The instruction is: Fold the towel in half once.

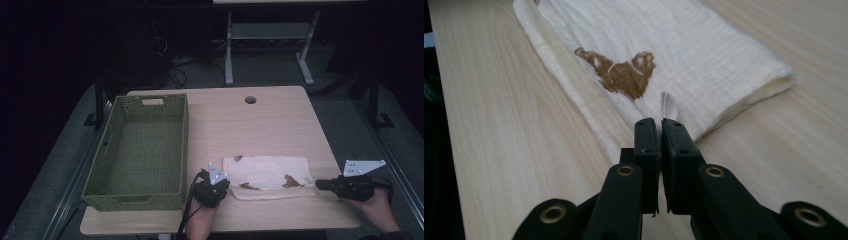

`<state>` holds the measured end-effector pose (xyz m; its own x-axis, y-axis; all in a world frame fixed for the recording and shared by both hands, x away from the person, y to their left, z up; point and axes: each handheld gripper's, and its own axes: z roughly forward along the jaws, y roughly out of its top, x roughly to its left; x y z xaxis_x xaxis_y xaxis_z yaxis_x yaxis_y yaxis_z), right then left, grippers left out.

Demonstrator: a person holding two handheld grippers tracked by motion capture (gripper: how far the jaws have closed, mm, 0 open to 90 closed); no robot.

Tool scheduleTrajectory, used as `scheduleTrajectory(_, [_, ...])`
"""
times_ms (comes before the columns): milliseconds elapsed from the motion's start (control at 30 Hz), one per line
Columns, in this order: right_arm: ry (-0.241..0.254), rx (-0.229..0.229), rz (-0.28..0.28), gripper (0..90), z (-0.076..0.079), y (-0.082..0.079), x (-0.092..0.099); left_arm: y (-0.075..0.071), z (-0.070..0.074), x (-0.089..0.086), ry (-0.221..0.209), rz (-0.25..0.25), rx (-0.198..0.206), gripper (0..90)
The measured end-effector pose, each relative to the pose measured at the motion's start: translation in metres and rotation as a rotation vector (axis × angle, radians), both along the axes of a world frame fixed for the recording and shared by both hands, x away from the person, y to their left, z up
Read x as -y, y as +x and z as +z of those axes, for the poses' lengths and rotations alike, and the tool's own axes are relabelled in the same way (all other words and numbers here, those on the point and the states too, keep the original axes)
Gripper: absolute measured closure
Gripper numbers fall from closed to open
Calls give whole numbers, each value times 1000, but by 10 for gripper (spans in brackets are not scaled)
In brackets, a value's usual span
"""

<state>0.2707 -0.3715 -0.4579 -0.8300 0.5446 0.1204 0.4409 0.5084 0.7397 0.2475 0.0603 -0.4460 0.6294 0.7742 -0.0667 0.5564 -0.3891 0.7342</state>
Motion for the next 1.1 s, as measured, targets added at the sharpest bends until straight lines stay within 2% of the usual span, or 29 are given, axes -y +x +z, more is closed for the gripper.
scheduleTrajectory(33, [2, -12, 2, 812, -1, 0, 0, 0, 0, 0, -3, 0, -1, 847])
scheduleTrajectory(133, [8, -9, 12, 715, 1, 1, -1, -1, 4, -1, -23, -1, 12, 787])
scheduleTrajectory(267, [42, 2, 6, 682, 8, 5, -2, 6, 12, 1, -34, -12, 24, 708])
scheduleTrajectory(367, [39, 12, -2, 680, 10, 11, -4, 14, 16, 4, -22, -22, 30, 664])
scheduleTrajectory(533, [34, 28, -15, 674, 12, 27, -8, 37, 20, 8, -8, -27, 46, 610])
scheduleTrajectory(733, [22, 41, -55, 668, 12, 54, -13, 67, 16, 10, 7, -32, 35, 578])
scheduleTrajectory(900, [19, 27, -92, 668, 6, 78, -13, 91, 7, 9, 8, -17, 20, 561])
scheduleTrajectory(1100, [22, 2, -115, 677, -2, 101, -14, 110, -2, 8, 42, 3, 5, 558])
